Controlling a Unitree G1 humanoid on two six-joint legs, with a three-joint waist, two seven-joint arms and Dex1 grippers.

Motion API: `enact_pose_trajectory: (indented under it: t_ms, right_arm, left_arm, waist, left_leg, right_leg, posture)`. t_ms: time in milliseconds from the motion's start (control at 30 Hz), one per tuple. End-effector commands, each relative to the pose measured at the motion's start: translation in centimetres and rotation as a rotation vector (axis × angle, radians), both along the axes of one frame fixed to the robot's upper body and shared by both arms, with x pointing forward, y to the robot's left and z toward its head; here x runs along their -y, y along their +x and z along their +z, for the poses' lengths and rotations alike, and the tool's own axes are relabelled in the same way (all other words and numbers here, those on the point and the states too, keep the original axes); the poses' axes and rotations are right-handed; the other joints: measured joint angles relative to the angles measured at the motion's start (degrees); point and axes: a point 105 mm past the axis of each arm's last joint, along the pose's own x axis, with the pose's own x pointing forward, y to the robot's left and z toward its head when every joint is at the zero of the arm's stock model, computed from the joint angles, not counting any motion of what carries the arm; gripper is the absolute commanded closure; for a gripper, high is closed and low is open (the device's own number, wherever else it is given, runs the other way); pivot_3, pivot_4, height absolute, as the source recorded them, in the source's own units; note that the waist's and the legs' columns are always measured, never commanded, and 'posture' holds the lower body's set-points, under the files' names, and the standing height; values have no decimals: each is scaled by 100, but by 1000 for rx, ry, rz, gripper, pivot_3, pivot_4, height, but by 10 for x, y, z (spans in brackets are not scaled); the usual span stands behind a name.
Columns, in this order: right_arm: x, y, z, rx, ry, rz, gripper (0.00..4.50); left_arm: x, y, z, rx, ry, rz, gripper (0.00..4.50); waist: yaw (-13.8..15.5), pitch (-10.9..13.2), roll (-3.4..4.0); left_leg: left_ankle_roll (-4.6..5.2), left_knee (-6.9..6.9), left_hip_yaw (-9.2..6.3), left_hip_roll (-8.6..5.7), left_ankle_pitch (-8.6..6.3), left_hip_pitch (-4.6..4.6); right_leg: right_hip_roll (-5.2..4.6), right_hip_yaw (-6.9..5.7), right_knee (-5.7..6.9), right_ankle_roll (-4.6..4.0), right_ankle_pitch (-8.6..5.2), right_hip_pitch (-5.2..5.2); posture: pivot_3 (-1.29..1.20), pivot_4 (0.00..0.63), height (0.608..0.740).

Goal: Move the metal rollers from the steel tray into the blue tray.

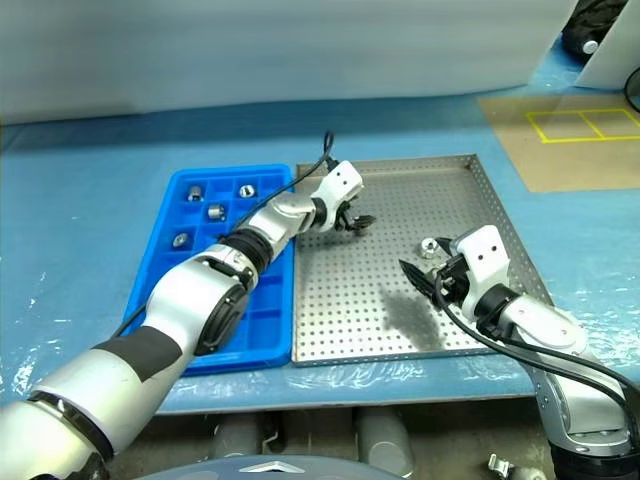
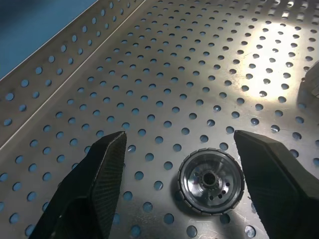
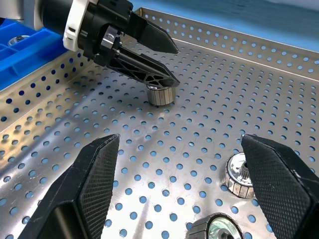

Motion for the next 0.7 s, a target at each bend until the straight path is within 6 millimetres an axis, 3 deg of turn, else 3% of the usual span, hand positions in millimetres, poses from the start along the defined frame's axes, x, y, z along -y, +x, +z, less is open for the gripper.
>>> enact_pose_trajectory:
  t_ms: [33,200,533,700]
  right_arm:
    - [-1,0,13,57,5,-5,461]
    - [-4,0,11,58,12,-5,461]
    - [-5,-1,7,52,4,-10,461]
    - [-5,0,8,54,7,-8,461]
  left_arm:
    - [4,-3,-7,-27,8,7,883]
    - [9,-13,-22,-95,32,-35,883]
    - [-9,-8,-39,-110,91,60,883]
    - [-9,-9,-38,-104,105,33,2121]
  waist:
    - [0,0,0]
    - [-18,0,1]
    - [-132,-2,2]
    - [-173,-2,2]
  left_leg:
    - [3,0,0,-2,-2,-1]
    - [8,3,1,-5,-4,0]
    - [8,6,0,-17,-6,36]
    - [9,6,-1,-28,-9,48]
  right_leg:
    - [-2,0,-2,0,0,0]
    - [-7,0,-1,1,1,0]
    - [-18,-1,-8,3,1,46]
    - [-24,1,-13,5,0,61]
  posture:
    - [-630,150,740]
    - [-631,150,740]
    - [-631,150,740]
    - [-621,150,740]
